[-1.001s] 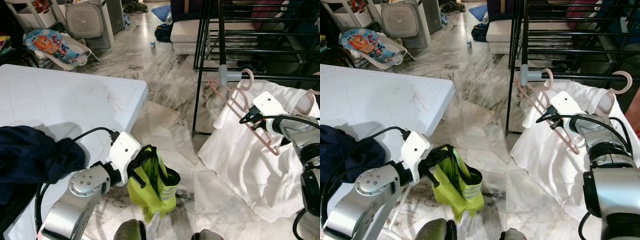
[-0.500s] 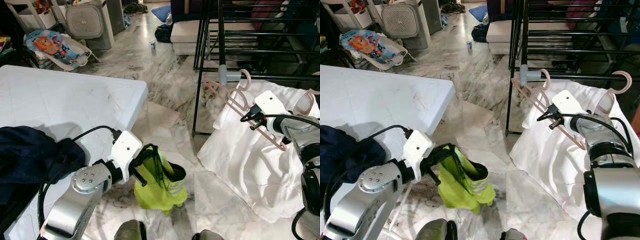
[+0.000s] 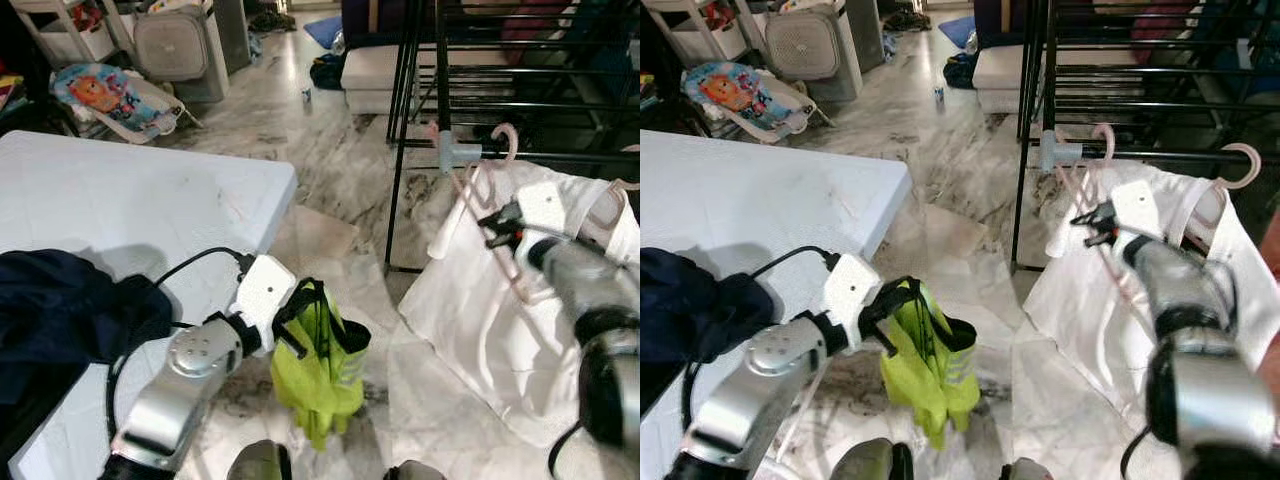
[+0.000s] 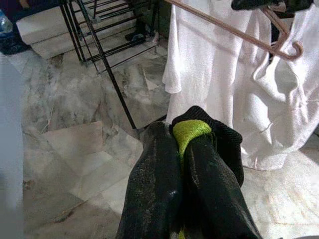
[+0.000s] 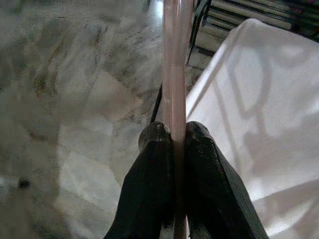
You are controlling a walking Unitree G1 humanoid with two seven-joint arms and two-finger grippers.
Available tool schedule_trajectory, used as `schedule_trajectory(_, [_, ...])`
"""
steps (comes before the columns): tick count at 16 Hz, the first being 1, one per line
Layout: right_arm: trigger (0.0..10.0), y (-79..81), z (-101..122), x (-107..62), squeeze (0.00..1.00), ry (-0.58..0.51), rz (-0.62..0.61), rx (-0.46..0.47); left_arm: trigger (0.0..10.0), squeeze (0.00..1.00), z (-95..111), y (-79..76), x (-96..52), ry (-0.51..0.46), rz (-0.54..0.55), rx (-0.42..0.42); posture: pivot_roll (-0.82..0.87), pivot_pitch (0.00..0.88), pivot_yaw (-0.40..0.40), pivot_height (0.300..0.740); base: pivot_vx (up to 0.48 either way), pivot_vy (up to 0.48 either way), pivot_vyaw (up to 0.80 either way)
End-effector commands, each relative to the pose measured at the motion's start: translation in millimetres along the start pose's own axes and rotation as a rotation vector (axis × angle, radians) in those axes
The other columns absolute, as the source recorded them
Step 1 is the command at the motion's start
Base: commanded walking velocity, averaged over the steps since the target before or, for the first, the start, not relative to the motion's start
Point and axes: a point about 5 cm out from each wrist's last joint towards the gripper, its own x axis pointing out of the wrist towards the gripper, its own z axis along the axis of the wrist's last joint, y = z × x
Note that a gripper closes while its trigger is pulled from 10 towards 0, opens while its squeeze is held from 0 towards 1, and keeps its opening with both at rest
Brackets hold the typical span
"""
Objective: Hang hanger
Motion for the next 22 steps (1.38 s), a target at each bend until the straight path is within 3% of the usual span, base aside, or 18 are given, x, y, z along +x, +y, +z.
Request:
schedule_trajectory(1, [0.0, 6.4, 4, 0.1, 0.00, -0.070, -0.017, 0.037, 10.0, 0.00, 5, 5.3, 1.8, -0.028, 0.028, 0.030, 0.00, 0.000, 0.043, 0.740, 0.000, 0.000, 0.00])
schedule_trajectory(2, [6.0, 22.4, -7, -4.7, 0.00, -0.092, 0.006, 0.022, 10.0, 0.00, 4, 7.0, 4.3, -0.034, 0.049, 0.020, -0.01, 0.000, 0.038, 0.740, 0.000, 0.000, 0.00])
schedule_trajectory(3, [10.0, 36.1, -20, -11.9, 0.00, -0.094, -0.016, 0.098, 10.0, 0.00, 4, 8.9, 6.2, -0.042, 0.067, 0.031, -0.01, 0.000, 0.035, 0.740, 0.000, 0.000, 0.00])
schedule_trajectory(6, [10.0, 71.5, -45, -42.2, 0.00, -0.100, -0.106, 0.205, 10.0, 0.00, 9, 14.3, 13.4, -0.071, 0.083, 0.039, -0.03, 0.000, 0.037, 0.740, 0.000, 0.000, 0.00])
schedule_trajectory(7, [10.0, 81.3, -47, -54.2, 0.00, -0.117, -0.170, 0.195, 10.0, 0.00, 8, 13.2, 15.4, -0.075, 0.074, 0.044, -0.03, 0.000, 0.035, 0.740, 0.000, 0.000, 0.00])
schedule_trajectory(10, [10.0, 87.6, -43, -62.5, 0.00, -0.128, -0.224, 0.225, 10.0, 0.00, 8, 8.7, 18.9, -0.082, 0.056, 0.053, -0.03, 0.000, 0.038, 0.740, 0.000, 0.000, 0.00])
schedule_trajectory(17, [10.0, 95.4, -38, -62.0, 0.00, -0.100, -0.212, 0.258, 10.0, 0.00, 7, 7.9, 19.0, -0.084, 0.050, 0.054, -0.02, 0.000, 0.044, 0.740, -0.034, 0.000, 0.00])
schedule_trajectory(22, [10.0, 95.8, -35, -58.9, 0.00, -0.102, -0.216, 0.279, 10.0, 0.00, 11, 9.6, 23.7, -0.090, 0.035, 0.068, -0.03, 0.000, 0.051, 0.740, -0.265, 0.000, 0.00])
